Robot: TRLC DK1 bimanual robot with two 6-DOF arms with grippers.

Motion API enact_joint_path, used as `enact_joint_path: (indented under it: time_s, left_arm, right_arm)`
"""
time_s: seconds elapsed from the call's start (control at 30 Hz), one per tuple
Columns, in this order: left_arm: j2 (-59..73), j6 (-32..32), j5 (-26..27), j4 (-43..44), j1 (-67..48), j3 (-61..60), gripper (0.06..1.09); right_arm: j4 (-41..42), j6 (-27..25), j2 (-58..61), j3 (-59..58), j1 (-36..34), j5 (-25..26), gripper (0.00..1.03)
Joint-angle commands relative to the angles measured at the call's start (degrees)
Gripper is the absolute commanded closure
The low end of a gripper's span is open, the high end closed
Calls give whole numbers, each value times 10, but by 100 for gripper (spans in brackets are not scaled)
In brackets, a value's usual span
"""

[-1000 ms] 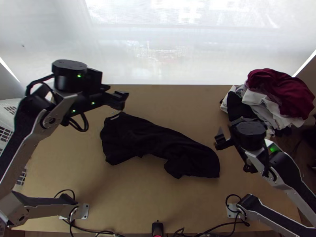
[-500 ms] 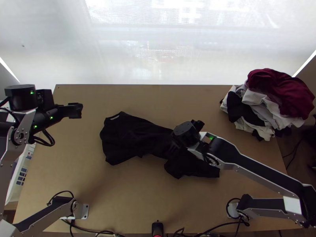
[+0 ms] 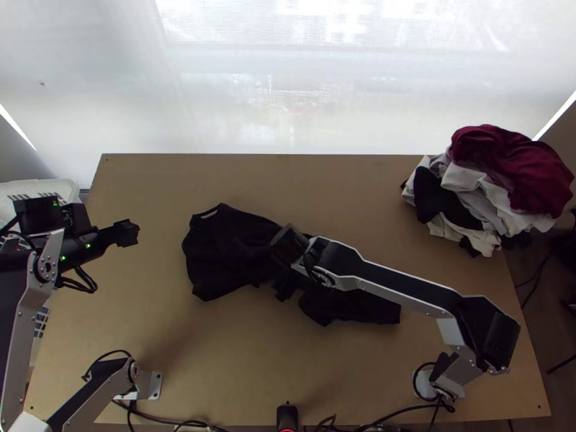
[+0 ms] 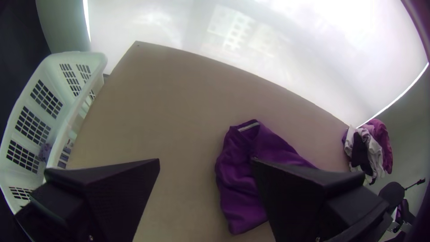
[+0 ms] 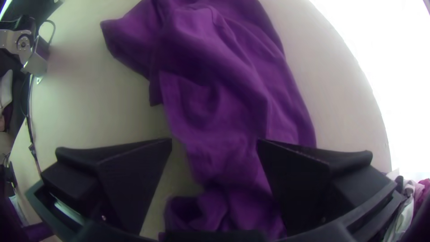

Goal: Fold the t-shirt

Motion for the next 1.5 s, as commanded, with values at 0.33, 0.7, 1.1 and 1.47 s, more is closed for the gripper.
enact_joint_path:
  time_s: [0.33, 0.7, 1.1, 1.47]
  left_arm:
    - [24, -19, 31, 58, 5, -82, 11]
    - [5, -56, 31, 59, -64, -118, 11]
    - [6, -58, 30, 58, -172, -122, 11]
    - [111, -25, 29, 59, -358, -62, 11]
  right_arm:
    - [17, -9, 63, 31, 8, -34, 75]
    - [13, -29, 65, 140, -36, -21, 100]
    - [-14, -52, 138, 365, -196, -17, 100]
    - [-26, -53, 166, 428, -355, -19, 100]
